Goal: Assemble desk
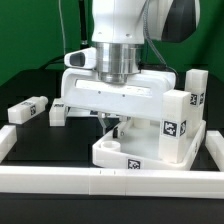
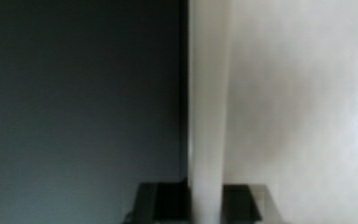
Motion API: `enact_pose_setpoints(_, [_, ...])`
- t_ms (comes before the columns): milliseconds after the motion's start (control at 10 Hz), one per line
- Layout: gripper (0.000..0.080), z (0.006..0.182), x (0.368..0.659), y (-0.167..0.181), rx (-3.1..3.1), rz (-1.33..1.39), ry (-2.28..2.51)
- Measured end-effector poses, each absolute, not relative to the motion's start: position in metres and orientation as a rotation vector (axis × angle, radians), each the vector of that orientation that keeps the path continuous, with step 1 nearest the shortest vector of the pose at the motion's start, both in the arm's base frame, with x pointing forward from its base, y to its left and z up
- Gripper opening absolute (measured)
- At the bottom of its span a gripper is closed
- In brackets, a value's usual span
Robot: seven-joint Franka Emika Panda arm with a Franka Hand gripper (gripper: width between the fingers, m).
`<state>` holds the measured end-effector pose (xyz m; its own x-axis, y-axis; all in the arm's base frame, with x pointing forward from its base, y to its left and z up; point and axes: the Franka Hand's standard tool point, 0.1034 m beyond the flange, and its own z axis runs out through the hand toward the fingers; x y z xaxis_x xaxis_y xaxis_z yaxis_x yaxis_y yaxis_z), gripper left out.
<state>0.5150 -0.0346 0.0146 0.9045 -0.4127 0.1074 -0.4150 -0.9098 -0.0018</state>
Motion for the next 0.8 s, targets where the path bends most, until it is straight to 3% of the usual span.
enact_pose_setpoints(800, [0.0060,0.0162,0.5193,-0.0344,3.089,0.162,0.055])
